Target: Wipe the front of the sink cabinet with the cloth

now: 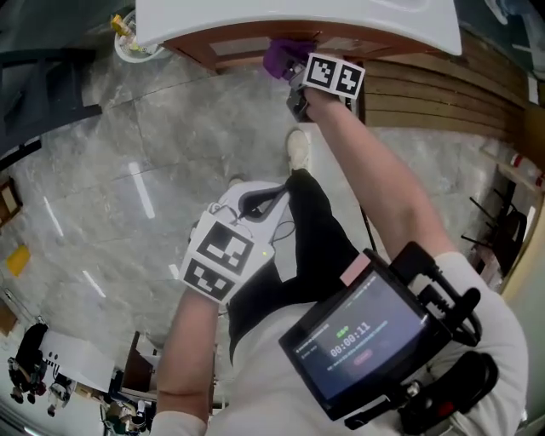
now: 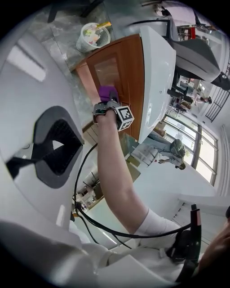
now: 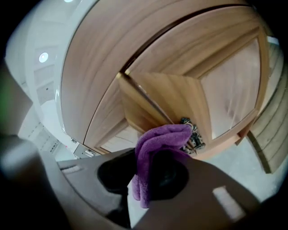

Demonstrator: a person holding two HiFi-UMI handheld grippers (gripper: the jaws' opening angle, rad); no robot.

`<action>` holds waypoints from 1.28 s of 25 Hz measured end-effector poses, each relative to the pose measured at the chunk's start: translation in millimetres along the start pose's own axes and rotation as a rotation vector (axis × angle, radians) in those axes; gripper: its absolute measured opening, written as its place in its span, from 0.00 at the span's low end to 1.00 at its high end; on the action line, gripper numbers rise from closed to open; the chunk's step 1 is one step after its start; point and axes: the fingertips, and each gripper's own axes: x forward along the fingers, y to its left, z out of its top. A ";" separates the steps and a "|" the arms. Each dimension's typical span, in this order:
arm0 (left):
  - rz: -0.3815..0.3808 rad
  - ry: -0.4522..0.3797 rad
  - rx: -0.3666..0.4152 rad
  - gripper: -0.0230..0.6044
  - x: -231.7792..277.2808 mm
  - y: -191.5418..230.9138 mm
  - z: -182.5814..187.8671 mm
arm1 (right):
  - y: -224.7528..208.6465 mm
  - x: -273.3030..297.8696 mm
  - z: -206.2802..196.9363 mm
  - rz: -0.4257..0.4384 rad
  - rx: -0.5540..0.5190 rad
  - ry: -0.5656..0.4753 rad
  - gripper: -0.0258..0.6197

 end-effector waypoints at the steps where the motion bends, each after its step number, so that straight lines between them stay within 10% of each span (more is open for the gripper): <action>1: -0.005 0.003 0.003 0.04 4.6 -0.6 2.9 | -4.1 -2.9 0.4 0.004 0.000 0.007 0.15; 11: -0.052 0.038 0.035 0.04 13.2 9.8 16.4 | -3.9 -11.2 0.2 0.061 0.019 0.033 0.15; 32: -0.106 0.073 0.086 0.04 30.7 32.8 46.8 | -109.3 -55.3 51.3 -0.158 -0.038 0.002 0.15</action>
